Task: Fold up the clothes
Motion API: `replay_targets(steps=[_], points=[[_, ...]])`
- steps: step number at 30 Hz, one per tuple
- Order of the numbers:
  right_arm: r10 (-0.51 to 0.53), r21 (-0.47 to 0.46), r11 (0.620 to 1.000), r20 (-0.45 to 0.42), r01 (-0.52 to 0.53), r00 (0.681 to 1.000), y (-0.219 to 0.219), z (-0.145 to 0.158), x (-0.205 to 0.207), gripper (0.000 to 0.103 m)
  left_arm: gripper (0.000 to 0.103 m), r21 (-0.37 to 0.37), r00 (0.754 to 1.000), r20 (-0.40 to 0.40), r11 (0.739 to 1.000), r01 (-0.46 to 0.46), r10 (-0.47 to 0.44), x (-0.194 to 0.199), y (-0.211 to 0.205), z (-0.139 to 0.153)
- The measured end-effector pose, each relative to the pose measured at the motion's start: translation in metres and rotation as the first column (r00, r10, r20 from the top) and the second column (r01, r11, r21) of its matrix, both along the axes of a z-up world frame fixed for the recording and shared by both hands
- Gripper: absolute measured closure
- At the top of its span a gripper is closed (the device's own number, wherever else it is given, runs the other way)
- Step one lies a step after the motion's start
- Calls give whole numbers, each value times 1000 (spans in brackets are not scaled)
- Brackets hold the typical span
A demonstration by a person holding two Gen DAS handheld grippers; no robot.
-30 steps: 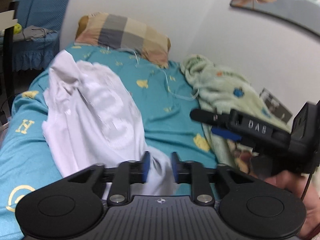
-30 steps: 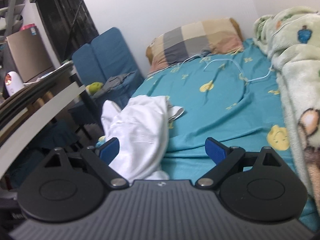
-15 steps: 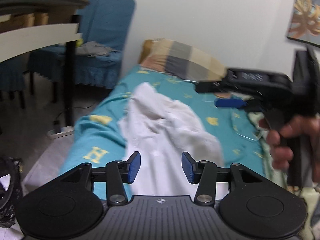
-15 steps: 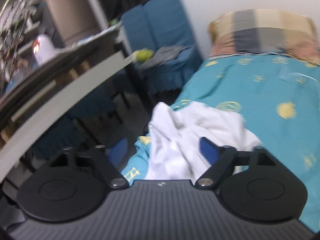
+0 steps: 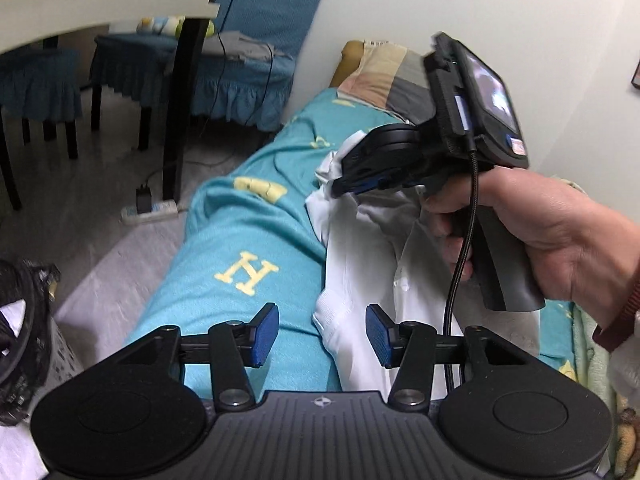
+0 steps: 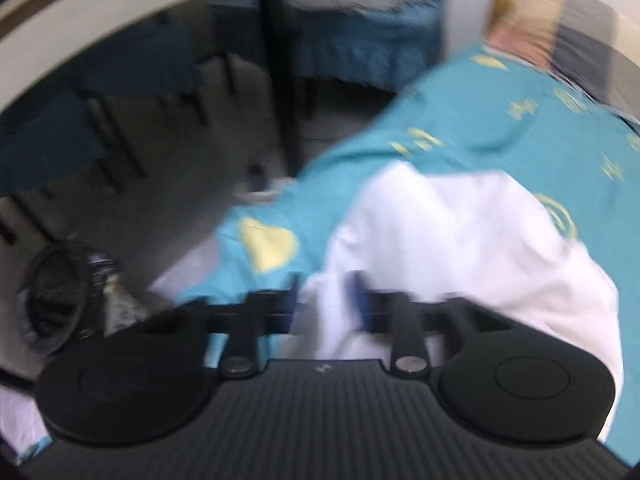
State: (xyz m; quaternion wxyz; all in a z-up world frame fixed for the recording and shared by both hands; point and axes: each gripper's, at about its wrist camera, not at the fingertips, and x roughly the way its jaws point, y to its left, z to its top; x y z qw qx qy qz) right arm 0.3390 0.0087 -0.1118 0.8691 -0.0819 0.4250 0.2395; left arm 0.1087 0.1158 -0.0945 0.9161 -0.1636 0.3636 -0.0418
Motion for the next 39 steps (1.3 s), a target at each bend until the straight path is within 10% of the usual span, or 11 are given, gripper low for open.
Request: replay_targets(steps=[7, 15, 23, 28, 39], points=[[-145, 149, 980, 76, 132, 987, -71, 51, -45, 97, 46, -102, 997, 71, 994, 36, -29, -12, -6, 3], [-304, 312, 913, 92, 263, 948, -188, 105, -128, 97, 41, -49, 976, 149, 985, 165, -157, -17, -42, 12], [-419, 375, 828, -79, 417, 904, -277, 57, -174, 97, 41, 90, 929, 126, 937, 338, -348, -23, -92, 7], [-397, 425, 799, -161, 426, 904, -291, 20, -177, 95, 41, 91, 945, 51, 944, 316, -322, -11, -106, -4], [-257, 361, 908, 79, 212, 963, -270, 40, -195, 93, 42, 119, 959, -16, 951, 284, -284, 33, -127, -27]])
